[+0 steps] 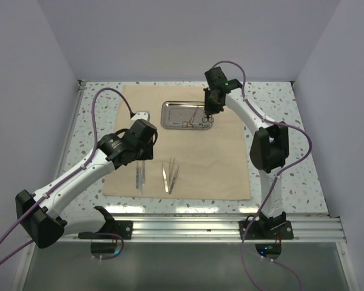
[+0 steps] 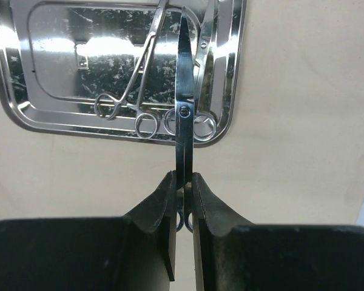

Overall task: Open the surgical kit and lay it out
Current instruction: Pick up the medical item from the container, then place the medical item in the surgical kit.

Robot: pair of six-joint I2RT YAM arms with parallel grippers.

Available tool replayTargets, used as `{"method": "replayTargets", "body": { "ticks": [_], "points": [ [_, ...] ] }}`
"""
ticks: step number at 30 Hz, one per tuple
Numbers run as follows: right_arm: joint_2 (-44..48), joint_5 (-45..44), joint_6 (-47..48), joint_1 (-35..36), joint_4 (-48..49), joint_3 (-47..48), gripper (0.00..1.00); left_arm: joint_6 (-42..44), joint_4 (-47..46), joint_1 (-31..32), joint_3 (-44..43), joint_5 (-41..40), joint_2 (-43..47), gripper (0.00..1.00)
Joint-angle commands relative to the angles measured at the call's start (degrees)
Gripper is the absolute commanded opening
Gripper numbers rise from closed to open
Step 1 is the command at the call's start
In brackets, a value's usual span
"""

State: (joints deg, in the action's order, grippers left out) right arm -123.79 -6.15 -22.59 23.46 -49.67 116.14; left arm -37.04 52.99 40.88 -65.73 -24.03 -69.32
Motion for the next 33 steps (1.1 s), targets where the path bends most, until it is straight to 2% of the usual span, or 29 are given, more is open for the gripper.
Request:
{"method": "replayTargets", "body": {
  "ticks": [1,6,9,14,17,18,21,23,24,33],
  "points": [
    [1.27,3.51,-1.31,0.27,3.0,-1.71,0.0,-1.28,-2.8,-0.45,-0.01,1.18,0.41,0.49],
    [2.66,5.36,-3.33,0.35,2.82,-2.84,0.0,-2.25,-2.19,-0.45,-0.71,1.62,1.03,0.48],
    [9.66,5.98,-4.74,0.62,5.27,-10.99,0.0,-2.34,-2.28,-0.45,0.17,1.01,2.08,0.48],
    [25.76,6.68,-7.99,2.64,11.16,-36.21,0.0,-1.72,-3.86,-0.45,0.17,-0.4,1.39,0.5],
    [36.66,6.94,-13.6,4.83,15.46,-50.18,0.0,-0.58,-5.79,-0.45,-1.06,-1.19,-0.37,0.57],
    [38.95,7.2,-14.75,6.14,16.35,-53.26,0.0,-0.49,-6.14,-0.45,-1.5,-1.54,-0.99,0.69],
    [46.95,6.42,-18.8,9.31,18.47,-64.16,0.0,1.0,-8.16,-0.45,-3.87,-3.3,-3.62,0.87],
    [50.21,6.33,-21.16,10.72,19.6,-67.25,0.0,2.84,-9.13,-0.72,-5.71,-4.18,-5.73,0.93],
    [50.92,6.33,-21.7,11.51,19.87,-68.49,0.0,3.37,-9.4,-0.8,-6.33,-4.36,-6.44,0.99],
    [50.93,6.24,-23.47,13.1,23.3,-76.06,0.0,6.98,-10.98,-2.3,-12.84,-4.27,-12.51,1.0]
  ]
}}
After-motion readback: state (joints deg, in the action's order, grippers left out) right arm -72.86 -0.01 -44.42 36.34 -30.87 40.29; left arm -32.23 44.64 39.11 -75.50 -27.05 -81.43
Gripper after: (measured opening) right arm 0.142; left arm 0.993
